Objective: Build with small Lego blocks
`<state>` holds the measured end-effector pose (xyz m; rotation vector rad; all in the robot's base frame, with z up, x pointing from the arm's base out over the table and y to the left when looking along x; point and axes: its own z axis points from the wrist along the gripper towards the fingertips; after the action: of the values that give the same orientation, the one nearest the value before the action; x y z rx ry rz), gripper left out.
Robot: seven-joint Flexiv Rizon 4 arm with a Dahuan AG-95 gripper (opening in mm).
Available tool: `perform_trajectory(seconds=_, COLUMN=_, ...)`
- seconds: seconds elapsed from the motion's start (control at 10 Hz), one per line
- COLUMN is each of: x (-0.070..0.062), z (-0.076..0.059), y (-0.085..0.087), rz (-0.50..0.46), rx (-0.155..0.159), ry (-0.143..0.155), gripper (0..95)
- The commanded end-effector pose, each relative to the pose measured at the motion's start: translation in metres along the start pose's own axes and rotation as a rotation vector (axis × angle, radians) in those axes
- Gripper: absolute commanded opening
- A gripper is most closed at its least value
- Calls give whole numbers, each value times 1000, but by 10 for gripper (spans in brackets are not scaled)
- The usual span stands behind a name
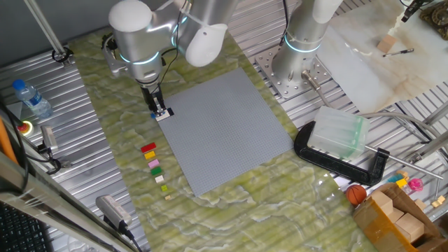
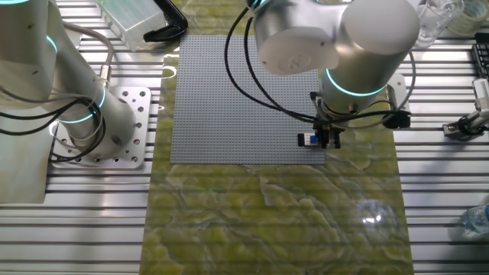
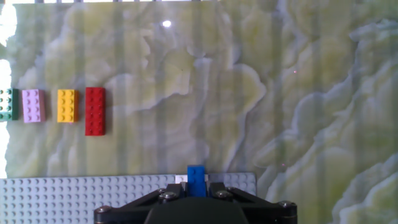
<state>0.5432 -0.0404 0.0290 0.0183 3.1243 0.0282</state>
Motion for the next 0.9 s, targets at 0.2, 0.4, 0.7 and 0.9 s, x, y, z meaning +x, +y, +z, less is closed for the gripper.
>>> perform_trajectory(seconds=0.2, x=0, z=0, y=0, rz=16, rx=3, ry=-18, gripper=0)
perform_trajectory(seconds=0.4, x=0, z=0, y=0, rz=21, rx=14, ry=-17, gripper=0)
perform_trajectory(seconds=0.7, x=12, z=-7, y=3, rz=15, rx=9, ry=-1, gripper=0)
perform_trajectory(seconds=0.9, x=24, z=-6, y=-1, rz=2, rx=4, ry=-10, gripper=0)
